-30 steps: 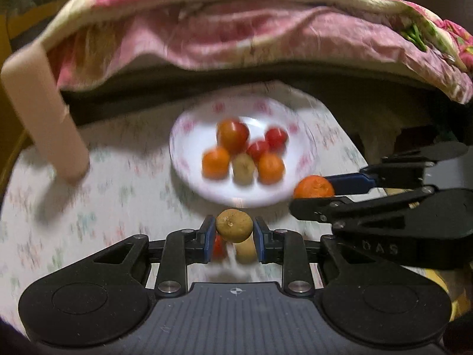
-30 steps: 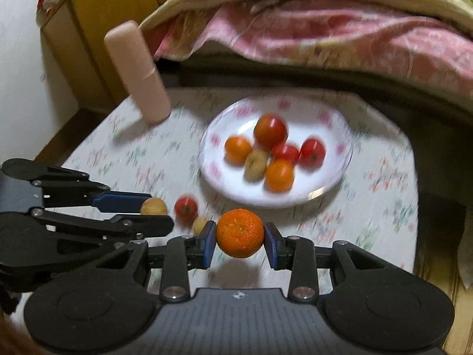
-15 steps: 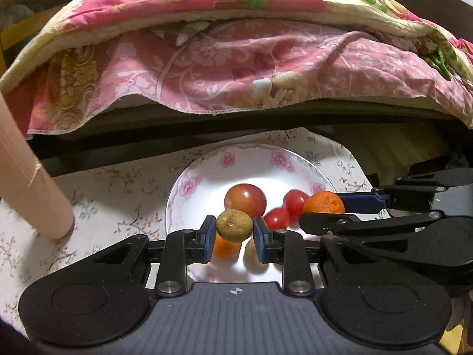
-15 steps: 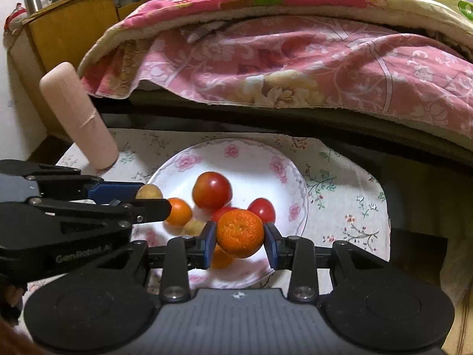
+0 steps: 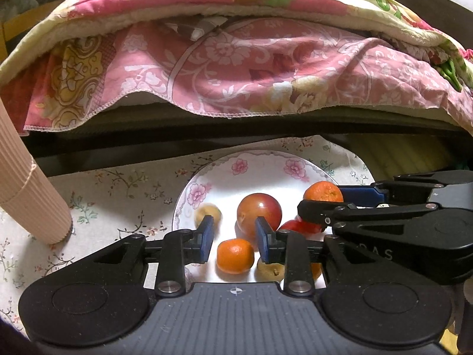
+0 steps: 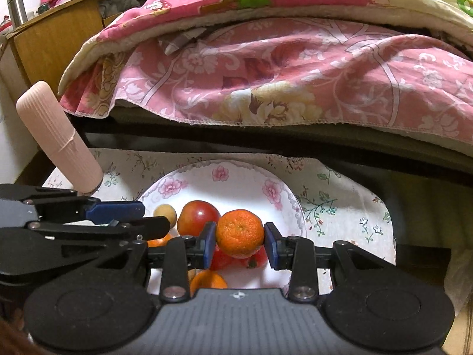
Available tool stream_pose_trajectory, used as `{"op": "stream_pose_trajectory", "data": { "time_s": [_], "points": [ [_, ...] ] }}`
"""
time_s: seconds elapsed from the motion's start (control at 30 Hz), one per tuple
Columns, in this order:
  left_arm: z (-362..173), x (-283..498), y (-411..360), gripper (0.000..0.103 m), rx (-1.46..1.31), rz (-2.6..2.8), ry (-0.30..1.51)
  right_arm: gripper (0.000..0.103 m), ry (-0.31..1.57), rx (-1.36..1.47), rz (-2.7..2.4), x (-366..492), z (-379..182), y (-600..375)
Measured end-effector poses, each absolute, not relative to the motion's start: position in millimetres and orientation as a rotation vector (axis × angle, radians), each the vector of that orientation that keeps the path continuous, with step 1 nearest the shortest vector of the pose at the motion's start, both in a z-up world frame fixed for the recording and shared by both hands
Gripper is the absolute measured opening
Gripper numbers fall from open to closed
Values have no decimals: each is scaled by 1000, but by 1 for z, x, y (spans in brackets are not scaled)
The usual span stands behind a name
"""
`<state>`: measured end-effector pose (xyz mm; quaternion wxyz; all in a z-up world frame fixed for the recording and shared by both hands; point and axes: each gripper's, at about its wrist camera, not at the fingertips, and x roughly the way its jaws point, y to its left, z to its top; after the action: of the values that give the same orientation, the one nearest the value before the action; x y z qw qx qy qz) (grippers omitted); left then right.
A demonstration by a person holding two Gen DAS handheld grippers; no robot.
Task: Organize fruits
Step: 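Open the right tool to drop the mandarin while the left tool releases the tan fruit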
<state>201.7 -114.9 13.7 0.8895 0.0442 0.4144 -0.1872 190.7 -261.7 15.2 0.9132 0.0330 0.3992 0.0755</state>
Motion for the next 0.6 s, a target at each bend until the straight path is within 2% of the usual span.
{"op": "stream_pose_trajectory", "data": {
  "time_s": [0.13, 0.6],
  "points": [
    [15, 200, -115, 43, 88, -387, 859, 36, 820, 68, 149, 189, 15, -265],
    [26, 190, -104, 46, 86, -360, 854, 37, 779, 93, 140, 183, 27, -266]
  ]
}}
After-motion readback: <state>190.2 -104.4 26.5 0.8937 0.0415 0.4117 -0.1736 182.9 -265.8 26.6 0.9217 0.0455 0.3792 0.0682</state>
